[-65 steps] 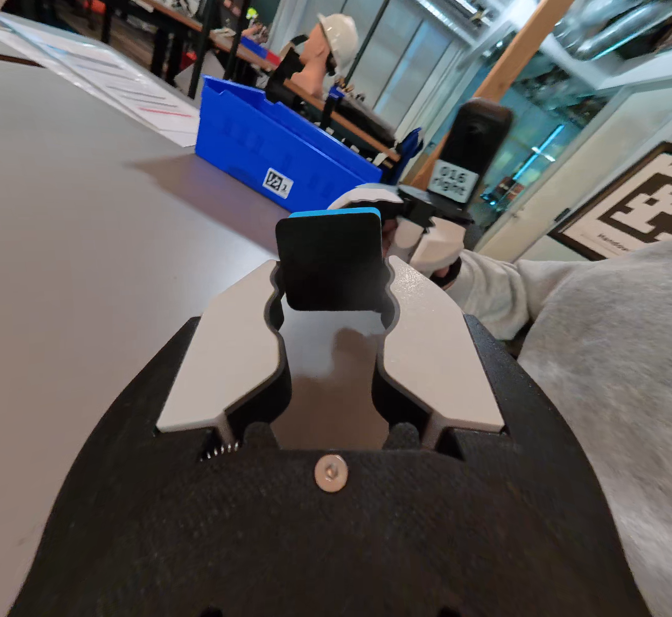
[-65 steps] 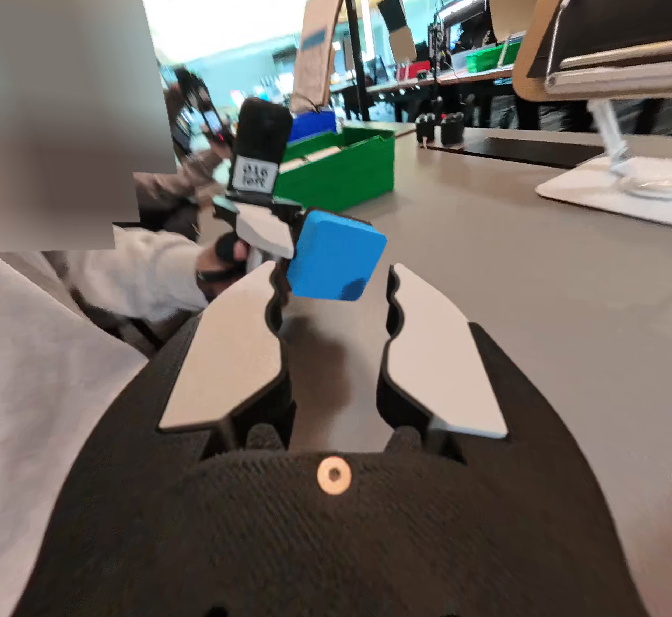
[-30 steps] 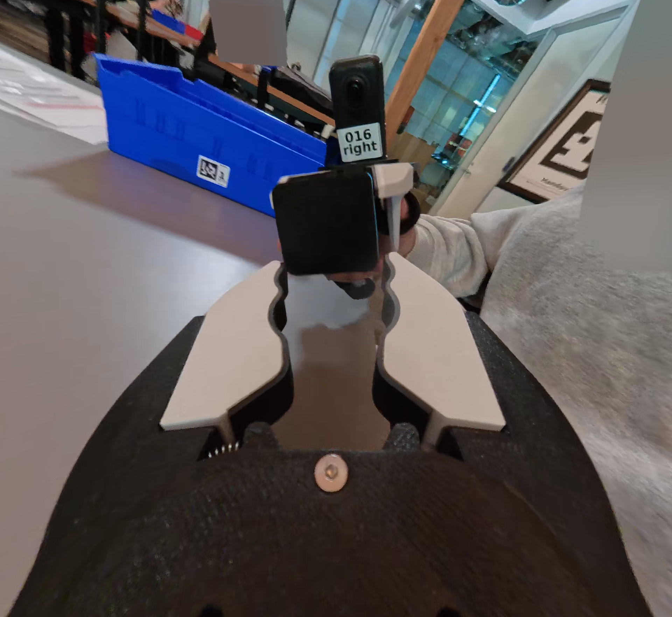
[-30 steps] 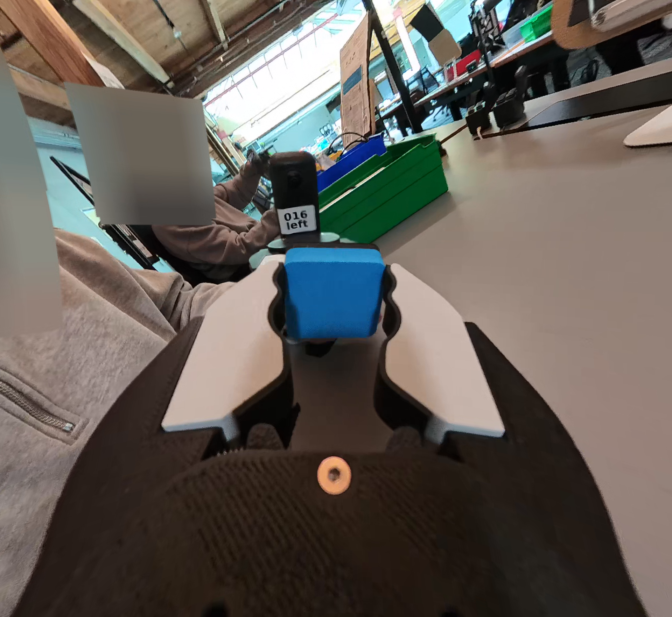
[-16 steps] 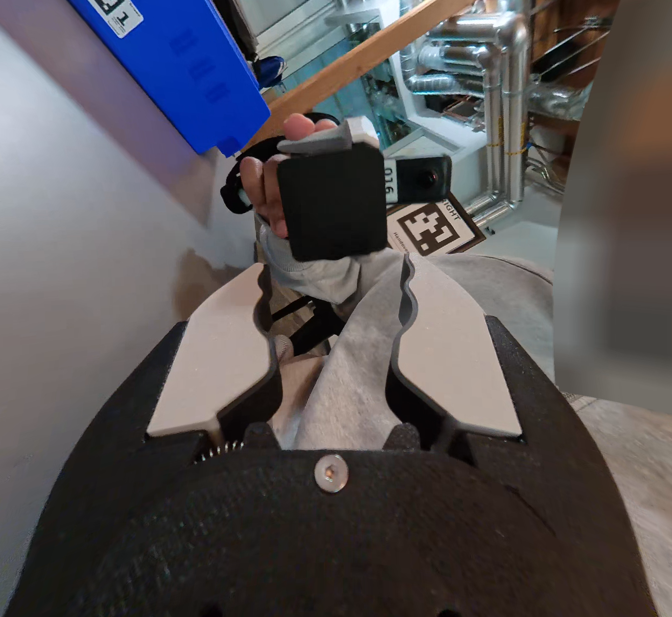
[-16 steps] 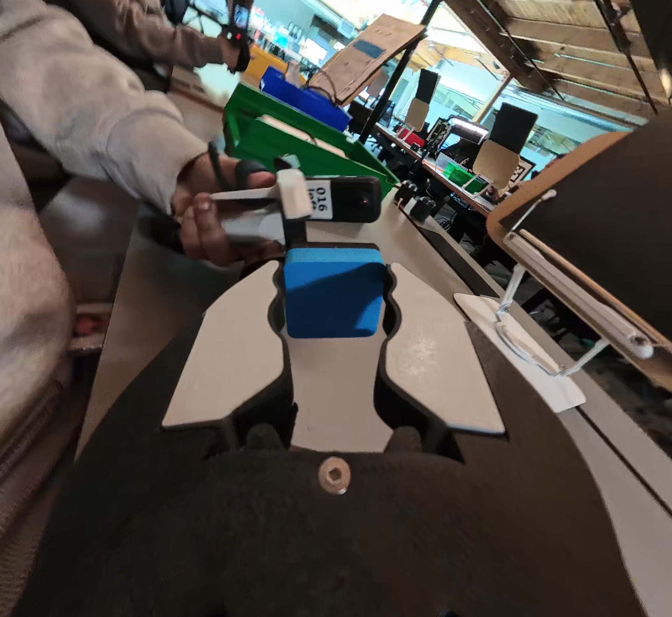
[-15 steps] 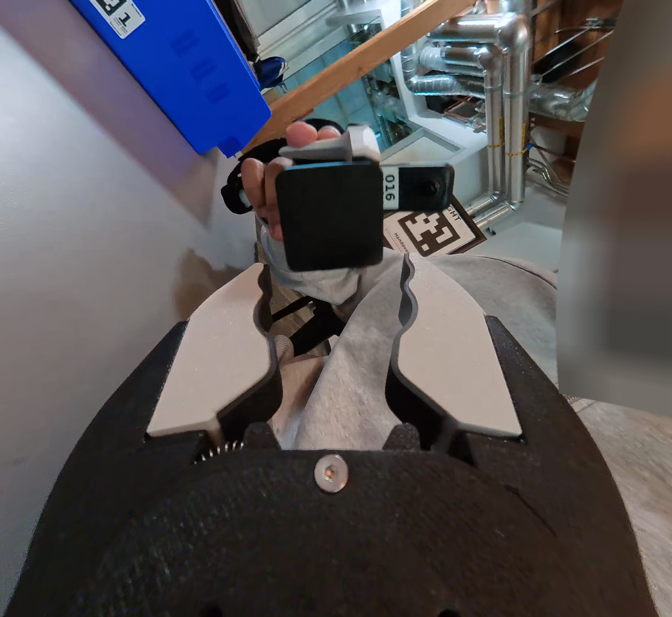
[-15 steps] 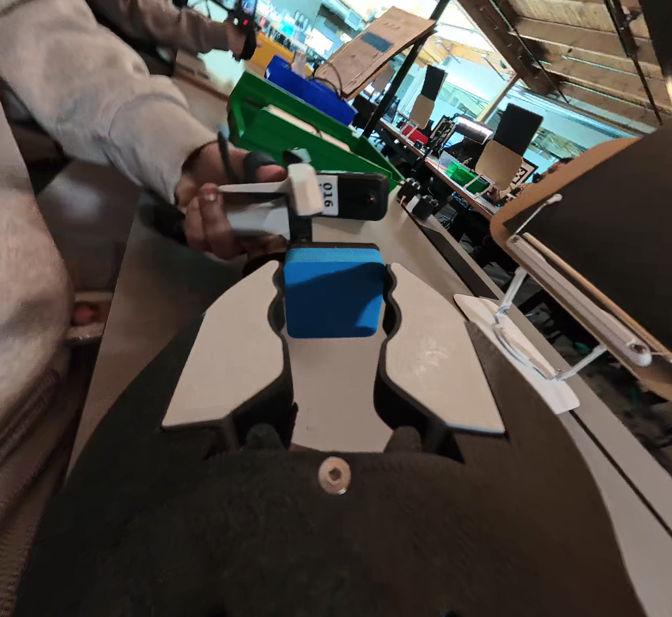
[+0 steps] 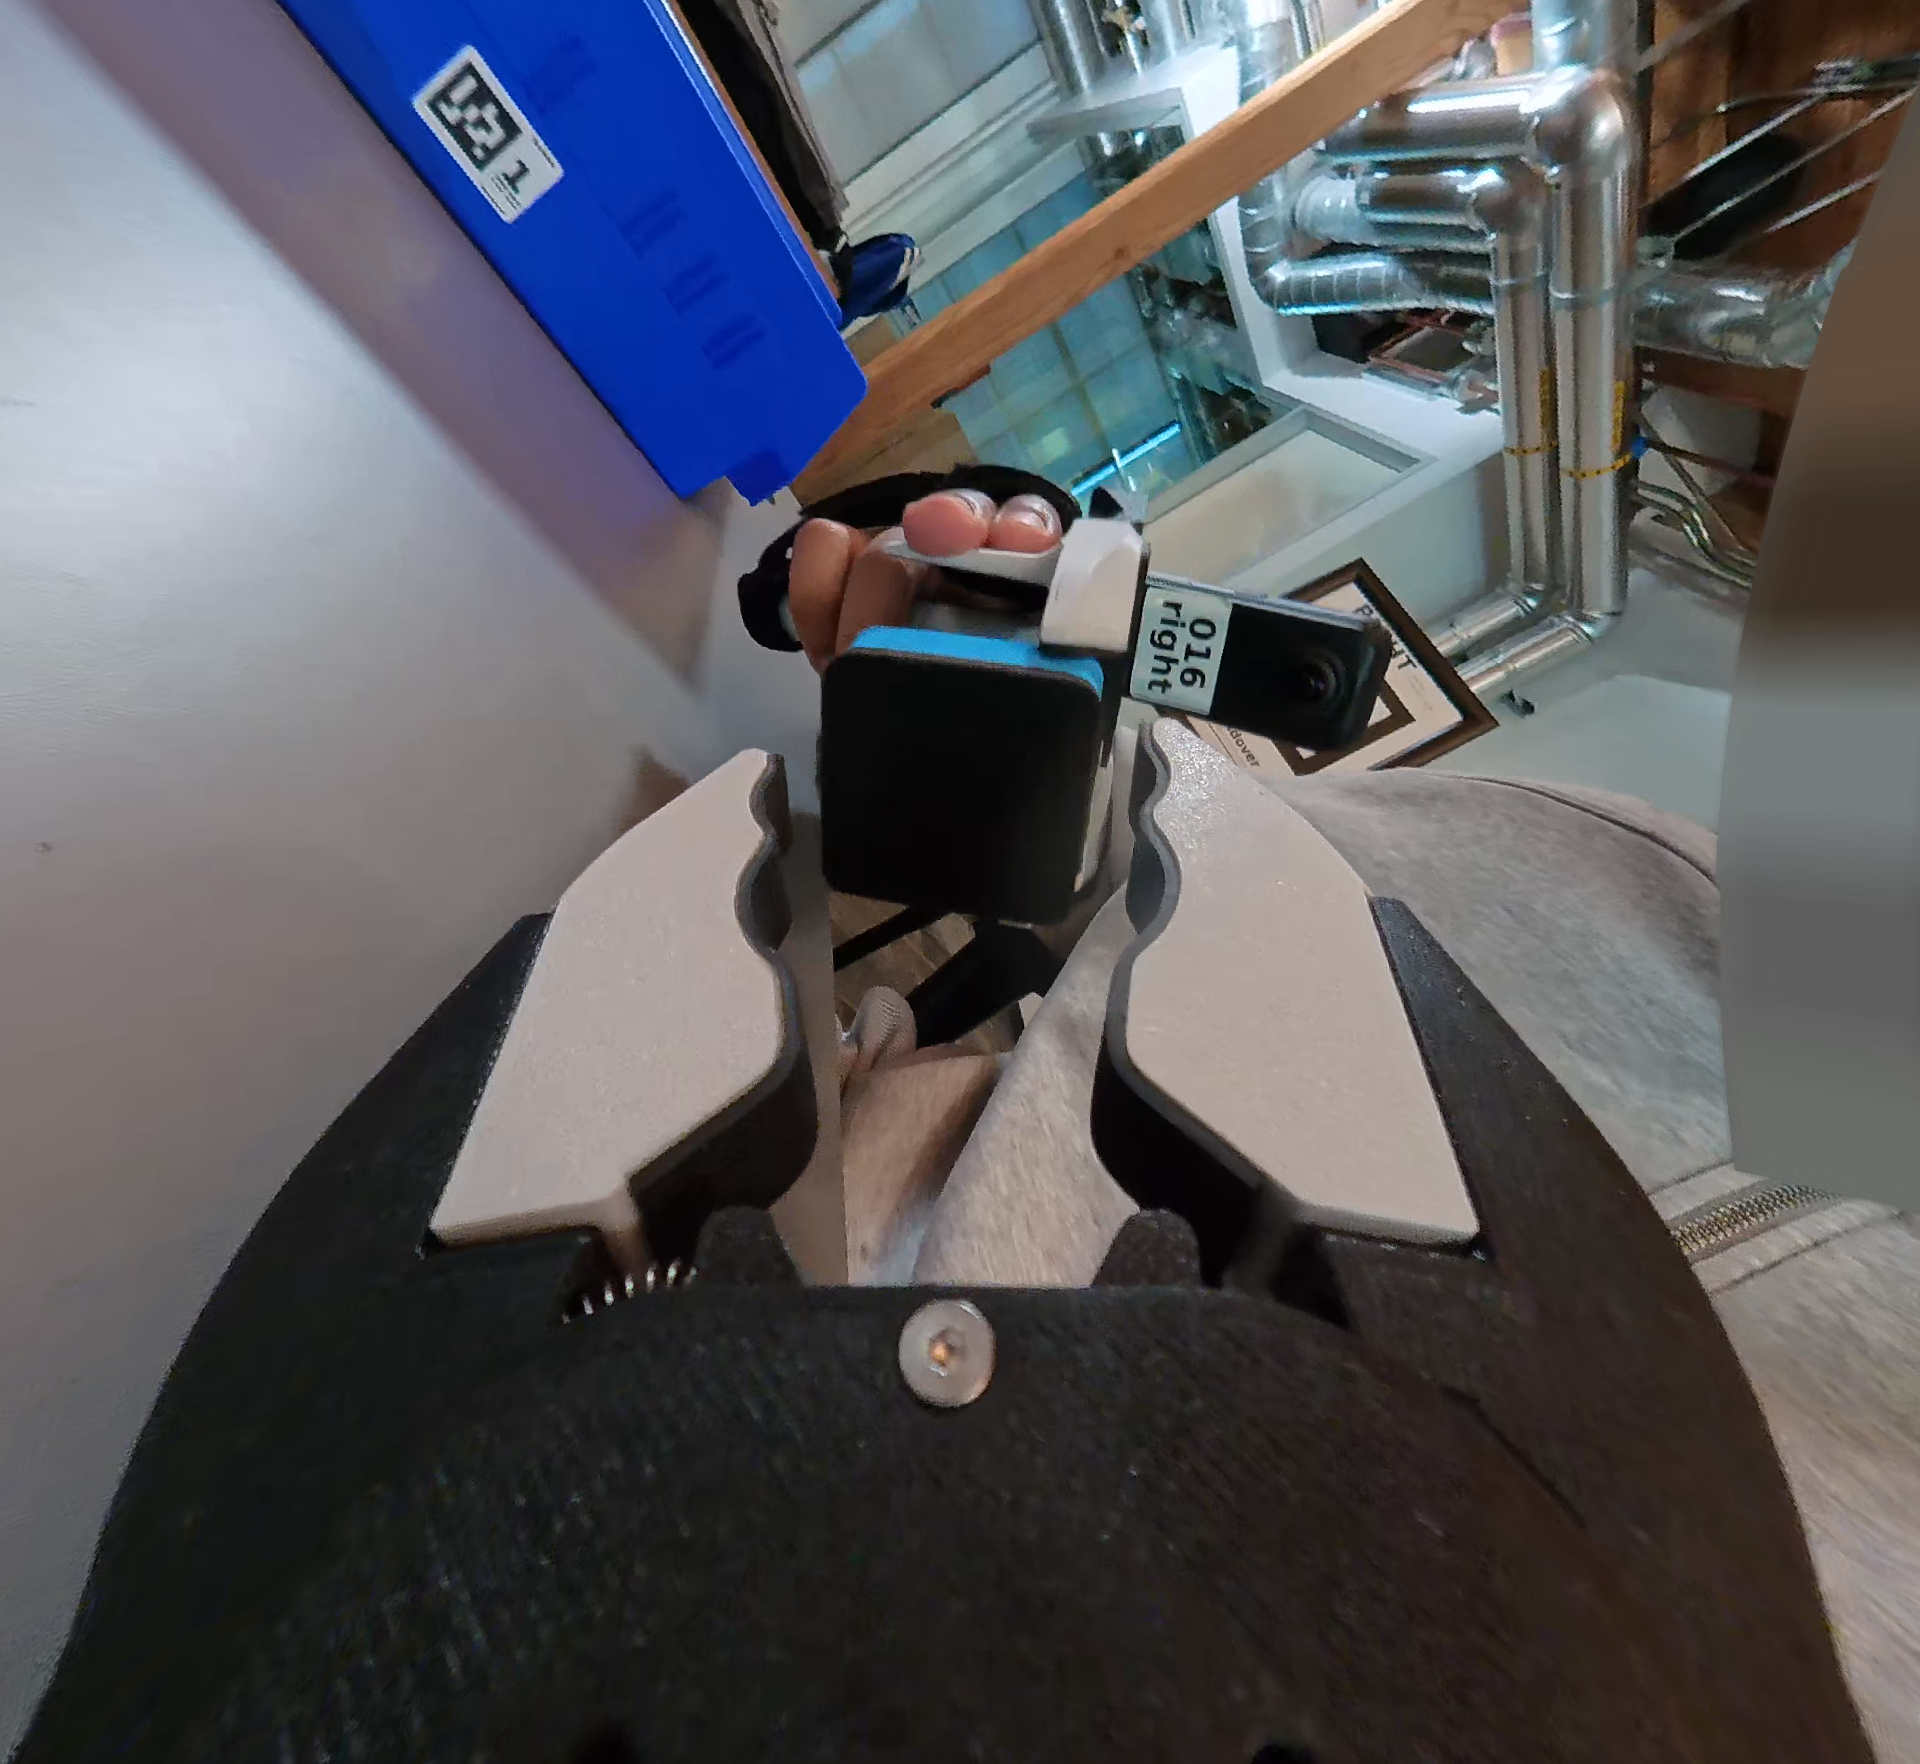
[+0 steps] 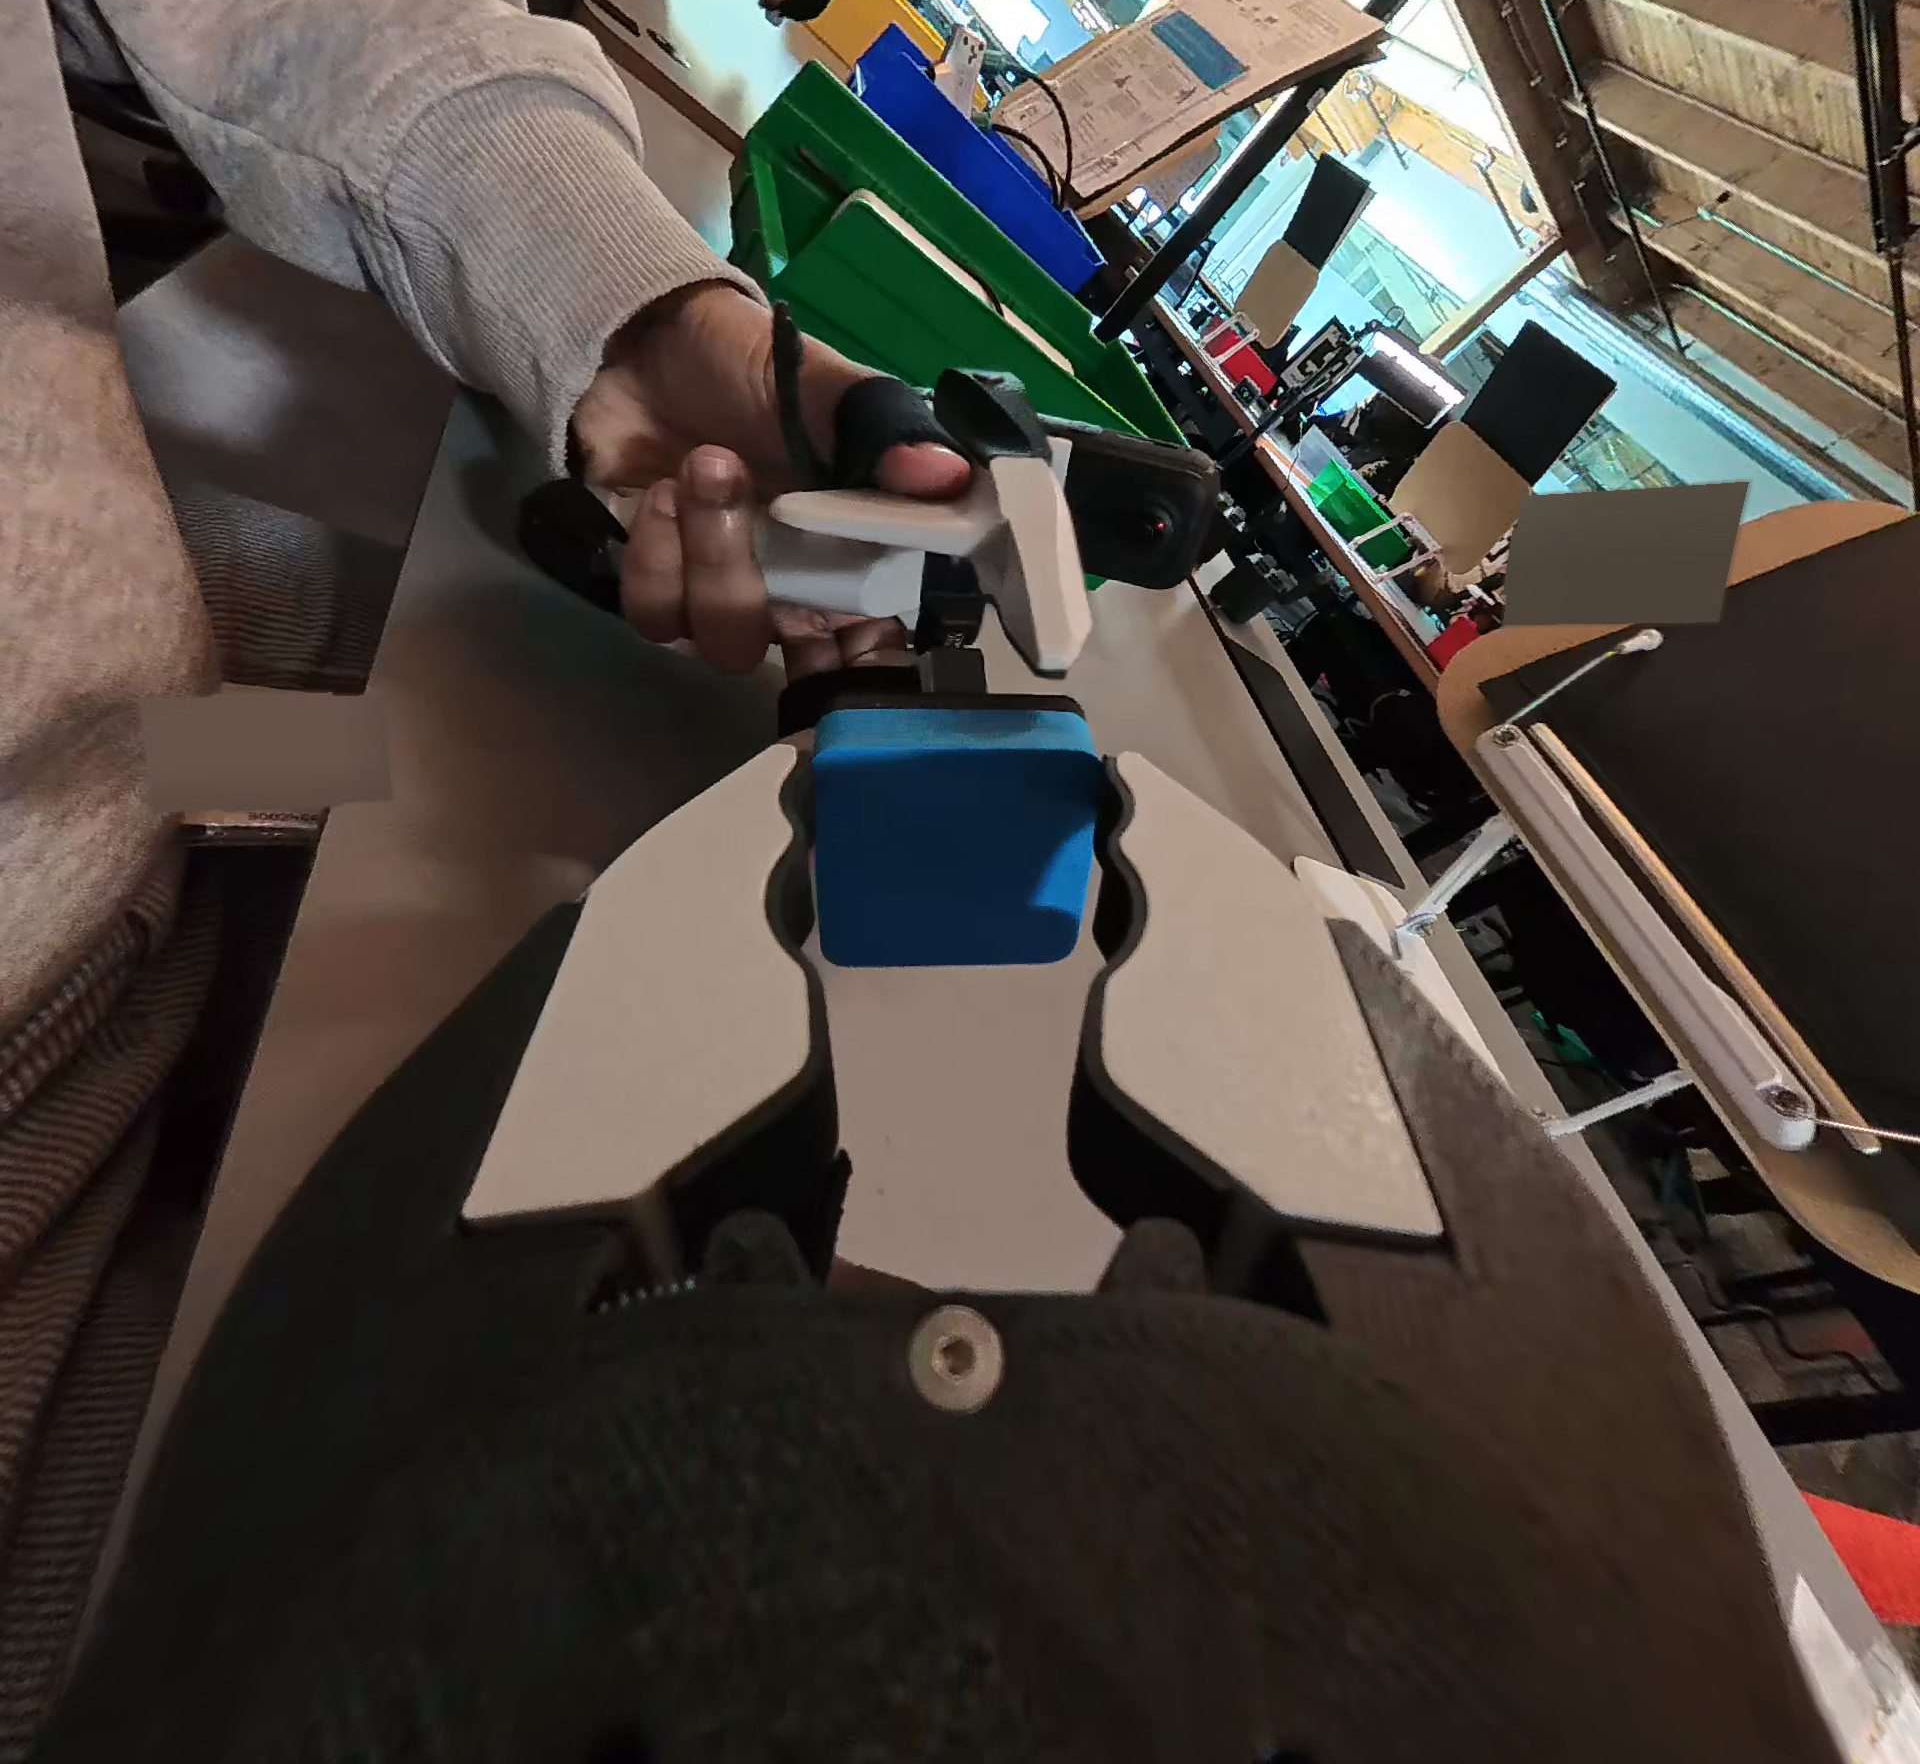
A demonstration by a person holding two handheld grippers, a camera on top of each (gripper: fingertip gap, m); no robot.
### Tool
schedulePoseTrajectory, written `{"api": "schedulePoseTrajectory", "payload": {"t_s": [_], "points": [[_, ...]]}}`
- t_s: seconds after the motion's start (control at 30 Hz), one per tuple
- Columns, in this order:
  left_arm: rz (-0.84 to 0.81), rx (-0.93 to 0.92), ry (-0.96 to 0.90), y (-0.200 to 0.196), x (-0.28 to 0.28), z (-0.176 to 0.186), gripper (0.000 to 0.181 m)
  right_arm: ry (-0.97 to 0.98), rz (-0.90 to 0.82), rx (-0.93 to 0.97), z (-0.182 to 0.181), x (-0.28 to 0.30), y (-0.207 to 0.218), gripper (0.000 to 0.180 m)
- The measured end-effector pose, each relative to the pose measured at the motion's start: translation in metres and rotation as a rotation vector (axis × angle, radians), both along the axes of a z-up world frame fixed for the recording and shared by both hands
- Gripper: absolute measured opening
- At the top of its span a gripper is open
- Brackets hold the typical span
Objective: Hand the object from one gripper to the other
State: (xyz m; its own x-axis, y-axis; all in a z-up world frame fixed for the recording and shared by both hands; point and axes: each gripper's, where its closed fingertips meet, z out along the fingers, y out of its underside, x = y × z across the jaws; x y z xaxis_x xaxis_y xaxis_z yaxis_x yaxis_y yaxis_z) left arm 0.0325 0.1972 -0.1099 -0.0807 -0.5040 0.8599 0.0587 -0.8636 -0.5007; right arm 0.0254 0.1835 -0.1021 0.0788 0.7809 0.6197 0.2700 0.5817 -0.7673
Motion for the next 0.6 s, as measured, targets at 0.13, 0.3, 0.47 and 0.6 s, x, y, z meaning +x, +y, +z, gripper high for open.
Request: {"api": "schedulePoseTrajectory", "payload": {"t_s": [0.13,0.3,0.47,0.6], "points": [[0.002,0.004,0.002,-0.0002,0.0006,-0.0009,0.065,-0.003,0.008,0.006,-0.0006,-0.0017,-0.0028,0.053],[0.002,0.032,0.013,-0.0023,0.0029,-0.0010,0.060,0.001,0.012,-0.001,-0.0002,-0.0024,-0.0040,0.053],[0.015,0.062,0.007,-0.0017,0.0016,0.0021,0.049,-0.001,0.009,-0.006,-0.0009,-0.0023,-0.0033,0.053],[0.021,0.083,-0.013,-0.0022,0.0006,0.0070,0.036,0.000,0.007,-0.010,-0.0012,-0.0023,-0.0028,0.053]]}}
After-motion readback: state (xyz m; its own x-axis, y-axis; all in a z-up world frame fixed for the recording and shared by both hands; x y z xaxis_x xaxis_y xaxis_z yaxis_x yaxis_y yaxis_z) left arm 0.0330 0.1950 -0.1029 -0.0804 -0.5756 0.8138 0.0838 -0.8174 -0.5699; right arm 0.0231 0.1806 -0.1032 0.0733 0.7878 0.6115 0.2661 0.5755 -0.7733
